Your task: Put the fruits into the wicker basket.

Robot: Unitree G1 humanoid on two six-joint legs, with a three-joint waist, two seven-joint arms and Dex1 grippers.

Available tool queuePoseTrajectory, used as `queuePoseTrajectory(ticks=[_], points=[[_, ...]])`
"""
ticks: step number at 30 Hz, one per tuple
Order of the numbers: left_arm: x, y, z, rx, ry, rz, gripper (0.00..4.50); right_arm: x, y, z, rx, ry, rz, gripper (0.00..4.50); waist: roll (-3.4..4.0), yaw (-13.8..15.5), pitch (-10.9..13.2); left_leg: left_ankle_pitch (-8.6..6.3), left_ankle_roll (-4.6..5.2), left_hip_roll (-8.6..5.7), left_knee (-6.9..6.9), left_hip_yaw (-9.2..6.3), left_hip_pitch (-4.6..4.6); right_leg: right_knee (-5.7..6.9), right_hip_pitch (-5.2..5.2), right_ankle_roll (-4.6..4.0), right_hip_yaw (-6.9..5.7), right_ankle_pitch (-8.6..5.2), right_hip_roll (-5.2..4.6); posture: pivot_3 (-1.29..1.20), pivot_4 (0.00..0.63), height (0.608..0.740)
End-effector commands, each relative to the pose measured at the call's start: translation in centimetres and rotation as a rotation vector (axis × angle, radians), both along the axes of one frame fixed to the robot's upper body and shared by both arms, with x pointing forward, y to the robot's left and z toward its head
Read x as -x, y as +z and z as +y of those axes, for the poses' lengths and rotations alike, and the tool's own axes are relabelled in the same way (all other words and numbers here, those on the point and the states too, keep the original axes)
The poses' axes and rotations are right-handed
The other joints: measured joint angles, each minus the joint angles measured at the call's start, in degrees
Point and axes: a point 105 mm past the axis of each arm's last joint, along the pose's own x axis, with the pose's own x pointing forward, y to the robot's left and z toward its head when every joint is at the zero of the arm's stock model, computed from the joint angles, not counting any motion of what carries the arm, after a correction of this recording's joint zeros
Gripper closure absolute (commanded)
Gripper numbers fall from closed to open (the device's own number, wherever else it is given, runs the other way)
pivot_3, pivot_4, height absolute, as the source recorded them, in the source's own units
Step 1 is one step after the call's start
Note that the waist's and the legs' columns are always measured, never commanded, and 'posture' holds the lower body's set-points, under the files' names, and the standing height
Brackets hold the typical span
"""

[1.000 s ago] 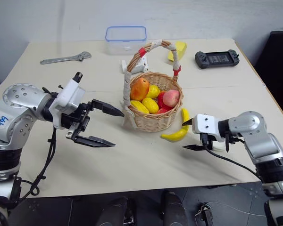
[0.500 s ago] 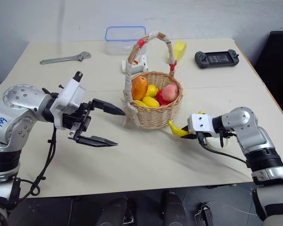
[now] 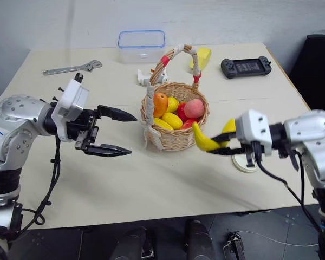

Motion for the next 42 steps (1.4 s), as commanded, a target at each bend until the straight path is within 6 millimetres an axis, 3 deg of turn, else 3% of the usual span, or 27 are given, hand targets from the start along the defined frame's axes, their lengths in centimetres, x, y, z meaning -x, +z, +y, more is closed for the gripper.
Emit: queuePoseTrajectory(ticks=[1, 9, 13, 18, 24, 31, 38, 42], points=[[0.2, 1.4, -0.2, 0.040, -0.010, -0.047, 0.00, -2.6, 0.8, 0.9, 0.027, -0.053, -0.149, 3.82, 0.00, 0.0, 0.0, 0.00, -0.01, 0.00, 0.00, 0.01, 0.00, -0.01, 0.00, 0.00, 0.01, 0.00, 0.00, 0.00, 0.150, 0.740], [0.2, 2.1, -0.7, 0.065, -0.004, -0.072, 0.00, -7.4, -0.3, 3.7, 0.079, -0.052, -0.274, 3.82, 0.01, -0.1, 0.0, -0.01, -0.01, -0.02, -0.04, 0.04, -0.11, -0.03, -0.08, 0.00, -0.05, 0.00, 0.02, 0.00, 0.150, 0.740], [0.3, 2.2, -0.7, 0.074, 0.007, -0.076, 0.00, -8.5, -0.8, 4.4, 0.105, -0.035, -0.299, 3.82, 0.00, 0.0, 0.0, -0.01, -0.01, 0.00, -0.04, 0.02, -0.11, -0.03, -0.08, 0.00, -0.05, 0.00, 0.03, 0.00, 0.150, 0.740], [0.4, 2.1, -0.6, 0.080, 0.027, -0.077, 0.00, -8.2, 0.1, 5.2, 0.051, -0.001, -0.297, 2.09, 0.01, -0.1, 0.0, -0.01, -0.02, 0.00, -0.05, 0.02, -0.11, -0.02, -0.08, 0.00, -0.04, 0.00, 0.03, 0.00, 0.150, 0.740], [0.3, 2.2, -0.4, 0.083, 0.039, -0.082, 0.00, -5.7, 3.4, 5.1, -0.121, 0.002, -0.271, 0.04, 0.02, 0.0, 0.0, -0.01, -0.02, 0.02, -0.04, 0.00, -0.11, -0.01, -0.08, 0.00, -0.05, 0.00, 0.03, 0.00, 0.150, 0.740], [0.0, 2.5, -0.6, 0.102, 0.040, -0.089, 0.00, -5.7, 5.7, 1.8, -0.438, -0.265, -0.043, 0.04, 0.02, 0.1, 0.0, -0.01, -0.02, 0.01, -0.03, -0.01, -0.11, 0.00, -0.06, 0.00, -0.04, 0.00, 0.01, 0.00, 0.150, 0.740], [-0.3, 2.9, -0.8, 0.109, 0.038, -0.096, 0.00, -10.3, 5.3, 0.5, -0.686, -0.567, 0.186, 0.04, 0.03, -0.8, 0.0, 0.00, -0.04, 0.02, -0.08, 0.05, -0.08, 0.07, -0.10, -0.04, -0.02, -0.02, 0.02, 0.00, 0.150, 0.740], [-0.4, 3.3, -0.8, 0.118, 0.034, -0.100, 0.00, -12.6, 4.6, 1.6, -0.714, -0.601, 0.226, 0.04, 0.03, -1.4, 0.0, 0.00, -0.05, 0.01, -0.15, 0.04, -0.08, 0.05, -0.12, -0.07, -0.03, -0.04, 0.03, 0.00, 0.150, 0.740]])
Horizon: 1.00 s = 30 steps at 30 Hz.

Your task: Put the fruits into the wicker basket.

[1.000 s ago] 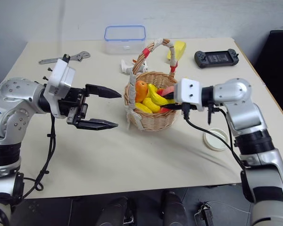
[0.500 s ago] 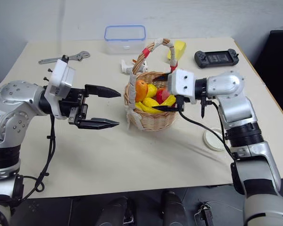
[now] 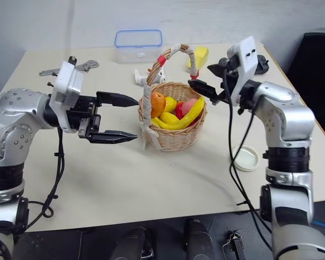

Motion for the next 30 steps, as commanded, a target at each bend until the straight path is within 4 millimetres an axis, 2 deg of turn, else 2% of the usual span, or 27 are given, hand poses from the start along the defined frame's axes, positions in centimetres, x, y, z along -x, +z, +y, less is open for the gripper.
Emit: queuePoseTrajectory(ticks=[1, 7, 8, 11, 18, 20, 22, 26, 30], points=[[0.2, 1.5, -0.1, 0.027, -0.015, -0.055, 0.00, -1.4, 0.9, 0.4, -0.034, -0.030, -0.032, 0.04, 0.01, 0.0, 0.0, 0.00, 0.00, 0.00, -0.02, 0.00, 0.00, -0.02, 0.00, 0.00, 0.00, 0.00, 0.01, 0.00, 0.150, 0.740], [0.4, 1.9, -0.3, 0.032, -0.021, -0.066, 0.00, -3.9, -0.3, 1.3, -0.046, -0.063, -0.021, 0.04, 0.01, -0.1, 0.0, 0.00, 0.00, -0.01, -0.04, 0.00, -0.02, -0.06, -0.01, 0.00, 0.00, 0.00, 0.02, 0.00, 0.150, 0.740], [0.4, 2.0, -0.2, 0.032, -0.020, -0.067, 0.00, -4.2, -0.3, 1.3, -0.049, -0.070, -0.023, 0.21, 0.02, -0.1, 0.0, 0.00, 0.00, 0.00, -0.04, 0.00, -0.03, -0.06, -0.01, 0.01, 0.00, 0.00, 0.02, 0.00, 0.150, 0.740], [0.5, 1.9, -0.1, 0.033, -0.013, -0.069, 0.00, -4.7, -0.3, 1.5, -0.056, -0.073, -0.034, 0.97, 0.03, -0.2, 0.0, 0.00, 0.00, 0.00, -0.04, 0.00, -0.03, -0.06, -0.01, 0.01, 0.00, 0.00, 0.02, 0.00, 0.150, 0.740], [0.6, 1.8, -0.1, 0.039, 0.002, -0.072, 0.00, -4.7, 0.1, 1.7, -0.049, -0.057, -0.079, 3.50, 0.04, -0.1, 0.0, 0.00, 0.00, 0.01, -0.04, -0.01, -0.03, -0.06, -0.01, 0.00, 0.01, 0.00, 0.02, 0.00, 0.150, 0.740], [0.6, 1.8, -0.1, 0.045, 0.005, -0.073, 0.00, -4.4, 0.4, 1.2, -0.046, -0.068, -0.102, 4.04, 0.07, -0.2, 0.0, 0.00, 0.00, 0.01, -0.04, -0.01, -0.03, -0.06, -0.01, 0.00, 0.01, 0.00, 0.02, 0.00, 0.150, 0.740], [0.6, 1.8, -0.2, 0.048, 0.006, -0.073, 0.00, -4.3, 0.5, 0.8, -0.040, -0.077, -0.119, 4.17, 0.08, -0.2, 0.1, 0.00, -0.01, 0.01, -0.05, -0.01, -0.03, -0.06, -0.02, 0.00, 0.02, 0.00, 0.02, 0.00, 0.150, 0.740], [0.4, 1.8, -0.2, 0.058, 0.006, -0.072, 0.00, -2.9, 1.6, -2.2, -0.012, -0.152, -0.182, 4.17, 0.09, 0.2, 0.1, 0.00, -0.01, 0.00, -0.04, -0.08, -0.12, -0.11, -0.02, 0.01, -0.04, 0.00, 0.00, 0.00, 0.150, 0.740], [0.2, 1.6, -0.3, 0.064, 0.004, -0.066, 0.00, -1.2, 2.8, -6.9, 0.075, -0.342, -0.251, 4.17, 0.13, 0.2, 0.1, 0.00, -0.01, -0.02, -0.03, -0.13, -0.21, -0.15, -0.06, 0.02, -0.08, 0.01, -0.01, 0.00, 0.150, 0.740]])
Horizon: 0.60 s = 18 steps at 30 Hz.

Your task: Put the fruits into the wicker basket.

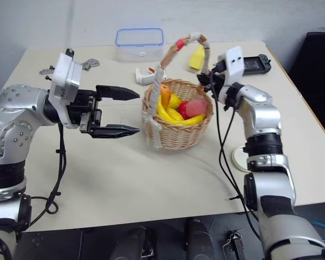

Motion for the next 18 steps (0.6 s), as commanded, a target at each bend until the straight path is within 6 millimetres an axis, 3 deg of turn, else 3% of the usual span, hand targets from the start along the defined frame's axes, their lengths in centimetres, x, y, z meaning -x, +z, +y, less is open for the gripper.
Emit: queuePoseTrajectory(ticks=[1, 5, 9, 18], points=[[0.4, 0.7, 0.0, 0.029, -0.015, -0.037, 0.00, 2.2, 4.2, -4.2, 0.043, -0.162, -0.157, 4.17, 0.01, 0.0, 0.0, 0.00, 0.00, 0.00, 0.00, 0.00, 0.00, 0.00, 0.00, 0.00, 0.00, 0.00, 0.01, 0.00, 0.150, 0.740], [0.2, 0.5, -0.3, 0.036, -0.030, -0.031, 0.00, 3.3, 4.4, -9.3, 0.072, -0.382, -0.158, 4.17, 0.01, -0.1, 0.0, 0.00, -0.01, 0.02, 0.00, 0.04, 0.04, 0.00, 0.00, 0.00, 0.02, 0.00, 0.02, 0.00, 0.150, 0.740], [0.0, 0.3, -0.7, 0.034, -0.051, -0.033, 0.00, 3.4, 3.2, -14.2, 0.080, -0.633, -0.120, 4.17, 0.03, -0.4, 0.0, 0.02, -0.04, 0.03, -0.01, 0.15, 0.12, 0.04, 0.00, 0.00, 0.12, 0.00, 0.06, 0.00, 0.150, 0.740], [-0.3, 0.6, -1.1, 0.040, -0.067, -0.046, 0.00, 2.4, 0.9, -17.1, -0.023, -0.756, -0.084, 4.17, 0.10, -0.3, 0.0, 0.04, -0.07, 0.06, -0.07, 0.25, 0.23, 0.05, 0.00, 0.00, 0.25, 0.00, 0.13, 0.00, 0.150, 0.740]])
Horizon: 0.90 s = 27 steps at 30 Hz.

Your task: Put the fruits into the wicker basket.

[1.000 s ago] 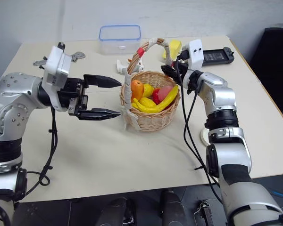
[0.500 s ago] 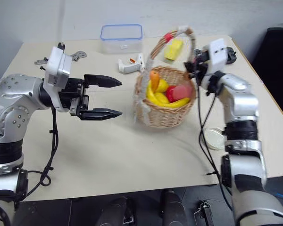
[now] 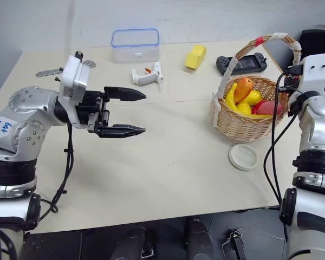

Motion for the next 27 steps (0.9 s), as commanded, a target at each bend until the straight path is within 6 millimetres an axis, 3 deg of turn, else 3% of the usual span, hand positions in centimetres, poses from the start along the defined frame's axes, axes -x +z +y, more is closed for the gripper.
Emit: queuePoseTrajectory(ticks=[1, 7, 13, 16, 19, 23, 27], points=[[0.4, 0.9, -0.2, 0.001, -0.015, -0.057, 0.00, 0.5, 1.9, -1.5, 0.005, -0.064, -0.101, 3.82, 0.00, 0.0, 0.0, 0.00, 0.00, 0.00, 0.00, 0.00, 0.00, 0.00, 0.00, 0.00, 0.01, 0.00, 0.00, 0.00, 0.150, 0.740], [0.4, 0.9, -0.1, 0.012, -0.008, -0.047, 0.00, 1.3, 2.4, -0.9, -0.007, 0.005, -0.116, 1.94, 0.00, 0.2, 0.0, 0.00, 0.01, 0.00, 0.01, 0.00, -0.01, -0.01, 0.01, 0.01, 0.04, 0.01, 0.00, 0.00, 0.150, 0.740], [0.1, 0.8, 0.2, 0.020, -0.003, -0.030, 0.00, 5.4, 4.1, 1.8, 0.129, 0.064, -0.107, 0.01, 0.06, 0.4, 0.0, 0.00, 0.00, 0.03, 0.02, -0.04, -0.01, 0.00, 0.01, 0.01, 0.03, 0.00, 0.01, 0.00, 0.150, 0.740], [0.0, 0.8, 0.2, 0.024, -0.009, -0.019, 0.00, 8.1, 3.5, 2.7, 0.108, 0.103, -0.058, 0.01, 0.06, 0.7, 0.0, 0.00, 0.00, 0.04, 0.02, -0.09, -0.03, 0.00, 0.01, 0.00, 0.01, 0.00, 0.01, 0.00, 0.150, 0.740], [-0.2, 0.7, 0.4, 0.024, -0.013, -0.011, 0.00, 11.1, 3.1, 2.1, -0.040, 0.177, -0.052, 0.01, 0.07, 1.3, 0.0, 0.00, 0.00, 0.02, 0.07, -0.07, -0.02, -0.01, 0.05, 0.01, 0.02, 0.01, 0.02, 0.00, 0.150, 0.740], [-0.6, 0.5, 1.0, 0.025, -0.016, 0.011, 0.00, 15.3, 3.1, -1.4, -0.194, 0.204, -0.043, 0.01, 0.07, 2.2, 0.0, -0.01, 0.04, 0.00, 0.09, -0.10, -0.02, -0.04, 0.08, 0.02, -0.03, 0.02, 0.02, 0.00, 0.150, 0.740], [-0.6, 0.6, 1.5, 0.036, -0.043, 0.046, 0.00, 19.1, 2.7, -2.8, -0.164, 0.304, 0.057, 0.01, 0.07, 3.0, 0.0, -0.07, 0.14, -0.02, 0.04, -0.06, -0.03, -0.19, 0.08, 0.04, -0.03, 0.03, 0.05, 0.00, 0.150, 0.740]])
